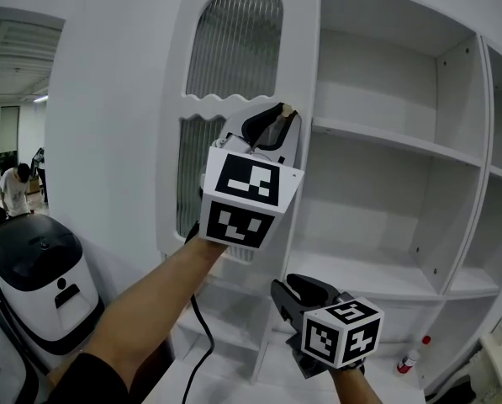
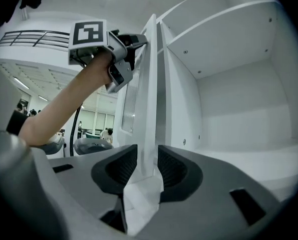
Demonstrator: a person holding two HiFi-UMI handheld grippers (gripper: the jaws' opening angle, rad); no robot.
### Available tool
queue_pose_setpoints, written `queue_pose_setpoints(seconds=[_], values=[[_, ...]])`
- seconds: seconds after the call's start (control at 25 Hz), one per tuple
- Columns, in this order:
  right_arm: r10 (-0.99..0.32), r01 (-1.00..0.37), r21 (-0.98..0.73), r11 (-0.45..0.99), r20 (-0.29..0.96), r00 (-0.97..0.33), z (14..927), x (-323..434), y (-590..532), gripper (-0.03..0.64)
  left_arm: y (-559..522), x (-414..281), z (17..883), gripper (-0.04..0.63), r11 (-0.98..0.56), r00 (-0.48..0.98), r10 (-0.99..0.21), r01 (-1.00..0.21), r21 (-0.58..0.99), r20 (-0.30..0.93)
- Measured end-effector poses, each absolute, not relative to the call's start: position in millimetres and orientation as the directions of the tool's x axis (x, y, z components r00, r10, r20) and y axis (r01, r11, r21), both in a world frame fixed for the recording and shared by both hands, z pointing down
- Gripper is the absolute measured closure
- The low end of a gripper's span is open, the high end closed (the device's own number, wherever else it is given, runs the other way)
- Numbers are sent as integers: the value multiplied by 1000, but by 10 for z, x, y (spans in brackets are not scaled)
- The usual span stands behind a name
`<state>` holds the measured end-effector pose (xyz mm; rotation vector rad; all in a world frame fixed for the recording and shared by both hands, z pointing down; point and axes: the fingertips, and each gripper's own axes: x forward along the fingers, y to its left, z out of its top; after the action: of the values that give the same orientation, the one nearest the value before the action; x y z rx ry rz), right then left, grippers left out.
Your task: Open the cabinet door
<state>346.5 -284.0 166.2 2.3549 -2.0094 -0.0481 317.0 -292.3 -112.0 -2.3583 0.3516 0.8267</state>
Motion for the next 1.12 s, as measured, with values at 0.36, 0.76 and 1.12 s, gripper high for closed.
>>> queue_pose_setpoints(seconds=[0.36, 0.76, 1.12], values=[[-996, -996, 22, -91, 20, 91, 1831, 3435, -3026, 494, -2924, 3147, -1108, 515, -790, 779, -62, -420, -447, -624], [-997, -997, 24, -73, 8, 73, 1820, 3436, -3006, 509, -2920, 3104, -1056, 515, -775, 768, -110, -464, -430, -631], [-998, -997, 25, -67, -7, 67, 1809, 3447, -2972, 511, -3016, 3011, -700, 515, -776, 794, -191, -483, -407, -578]])
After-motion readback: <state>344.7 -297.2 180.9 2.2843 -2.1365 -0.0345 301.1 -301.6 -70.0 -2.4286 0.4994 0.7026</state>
